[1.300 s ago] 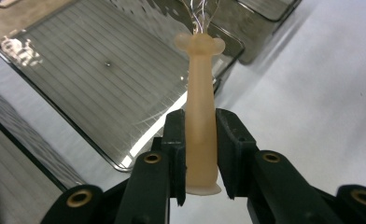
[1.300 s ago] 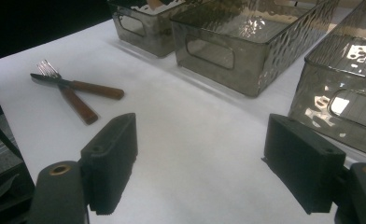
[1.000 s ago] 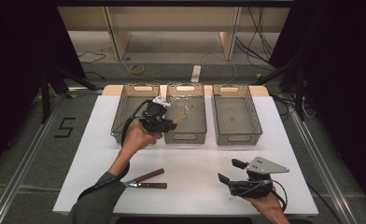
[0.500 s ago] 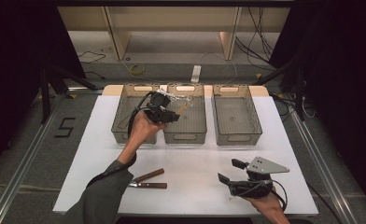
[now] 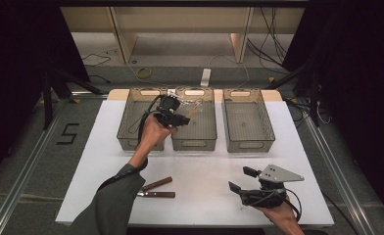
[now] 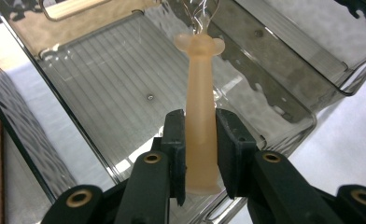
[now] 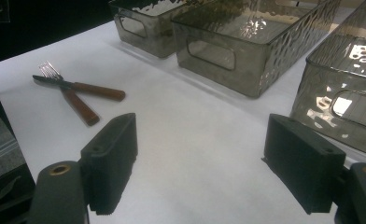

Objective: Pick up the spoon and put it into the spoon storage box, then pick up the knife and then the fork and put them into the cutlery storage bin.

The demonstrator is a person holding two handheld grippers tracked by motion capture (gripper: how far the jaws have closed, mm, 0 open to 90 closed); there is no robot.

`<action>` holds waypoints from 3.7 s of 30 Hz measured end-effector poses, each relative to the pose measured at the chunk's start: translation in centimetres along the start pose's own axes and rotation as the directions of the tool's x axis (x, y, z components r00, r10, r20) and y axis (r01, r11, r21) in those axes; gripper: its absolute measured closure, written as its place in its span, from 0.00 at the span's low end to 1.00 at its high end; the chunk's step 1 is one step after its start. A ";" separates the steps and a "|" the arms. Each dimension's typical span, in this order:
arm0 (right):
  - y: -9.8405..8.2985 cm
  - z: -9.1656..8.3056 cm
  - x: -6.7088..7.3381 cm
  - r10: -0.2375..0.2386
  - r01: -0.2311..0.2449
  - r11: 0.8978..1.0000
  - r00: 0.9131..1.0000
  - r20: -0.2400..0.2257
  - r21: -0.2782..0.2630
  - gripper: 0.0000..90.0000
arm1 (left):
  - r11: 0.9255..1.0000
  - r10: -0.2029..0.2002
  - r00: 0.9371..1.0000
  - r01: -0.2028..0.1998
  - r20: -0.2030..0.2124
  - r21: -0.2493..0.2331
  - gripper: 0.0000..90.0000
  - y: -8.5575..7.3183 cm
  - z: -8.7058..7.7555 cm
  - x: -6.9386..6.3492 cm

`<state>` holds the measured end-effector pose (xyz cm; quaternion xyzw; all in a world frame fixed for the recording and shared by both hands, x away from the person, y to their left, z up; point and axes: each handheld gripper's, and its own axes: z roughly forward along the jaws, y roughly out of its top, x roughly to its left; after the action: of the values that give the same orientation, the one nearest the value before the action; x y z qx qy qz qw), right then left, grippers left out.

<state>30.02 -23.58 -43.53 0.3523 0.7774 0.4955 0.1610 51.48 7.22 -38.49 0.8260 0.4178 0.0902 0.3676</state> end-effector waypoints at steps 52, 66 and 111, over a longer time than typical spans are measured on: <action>0.1 0.0 0.1 -0.006 0.006 1.000 1.000 -0.003 0.003 0.29 | 1.000 -0.006 0.996 0.005 0.093 0.012 0.30 -3.8 -4.6 -0.5; 0.1 0.1 0.3 -0.007 0.007 1.000 1.000 -0.008 0.003 0.29 | 0.994 0.052 0.998 -0.056 0.042 0.098 0.26 -6.9 -6.1 -0.6; 0.2 0.3 0.0 -0.008 0.008 1.000 1.000 -0.006 0.000 0.29 | 0.940 0.100 0.994 -0.107 0.038 0.325 0.22 -11.8 -6.6 0.8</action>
<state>30.24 -23.32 -43.49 0.3476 0.7793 0.4959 0.1610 41.60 15.86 -41.98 0.8970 0.3792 0.0302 0.2250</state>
